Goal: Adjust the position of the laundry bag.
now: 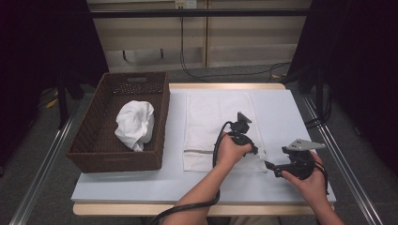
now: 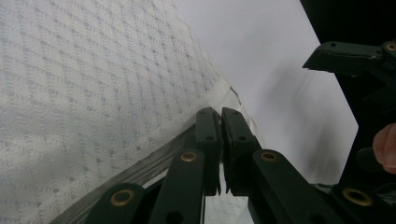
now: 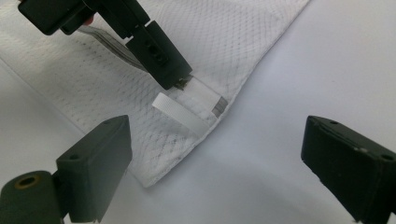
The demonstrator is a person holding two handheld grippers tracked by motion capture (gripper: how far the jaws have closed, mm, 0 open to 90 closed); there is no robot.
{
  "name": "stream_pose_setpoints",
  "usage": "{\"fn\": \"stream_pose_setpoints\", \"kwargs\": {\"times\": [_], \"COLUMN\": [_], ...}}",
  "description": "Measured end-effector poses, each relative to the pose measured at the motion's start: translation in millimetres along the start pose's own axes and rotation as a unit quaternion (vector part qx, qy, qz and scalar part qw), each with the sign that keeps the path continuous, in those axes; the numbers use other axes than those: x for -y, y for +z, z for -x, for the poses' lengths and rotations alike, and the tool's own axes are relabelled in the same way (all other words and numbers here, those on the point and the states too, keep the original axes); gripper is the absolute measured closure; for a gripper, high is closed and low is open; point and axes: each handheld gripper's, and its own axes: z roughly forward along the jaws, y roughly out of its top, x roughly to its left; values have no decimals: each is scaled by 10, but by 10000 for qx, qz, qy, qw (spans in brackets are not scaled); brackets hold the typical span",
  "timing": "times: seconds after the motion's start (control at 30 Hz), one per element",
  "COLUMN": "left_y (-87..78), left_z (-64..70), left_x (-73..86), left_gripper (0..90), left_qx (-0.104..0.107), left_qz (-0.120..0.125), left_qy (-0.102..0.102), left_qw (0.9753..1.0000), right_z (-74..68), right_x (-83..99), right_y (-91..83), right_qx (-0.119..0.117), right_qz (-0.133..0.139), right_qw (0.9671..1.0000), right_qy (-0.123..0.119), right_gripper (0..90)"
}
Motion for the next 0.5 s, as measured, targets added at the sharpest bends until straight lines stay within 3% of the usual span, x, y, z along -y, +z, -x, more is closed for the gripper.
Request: {"fn": "stream_pose_setpoints", "kwargs": {"times": [0.1, 0.33, 0.4, 0.5], "left_y": [-36, -47, -61, -74], "left_z": [7, 18, 15, 34], "left_x": [-5, -26, -27, -19], "left_gripper": [866, 866, 866, 867], "left_qx": [-116, -3, 22, -27], "left_qz": [-104, -128, -128, -89], "left_qy": [73, -6, 109, 112], "left_qw": [9999, 9999, 9999, 9999], "right_z": [-6, 16, 26, 44], "right_x": [-18, -45, -47, -55], "right_y": [19, 35, 40, 39], "right_qx": [-40, -26, -52, -11], "right_qz": [-21, -31, -76, -43], "right_qw": [10000, 9997, 9995, 9995], "right_qy": [70, 250, 305, 326], "right_gripper": [91, 112, 112, 110]}}
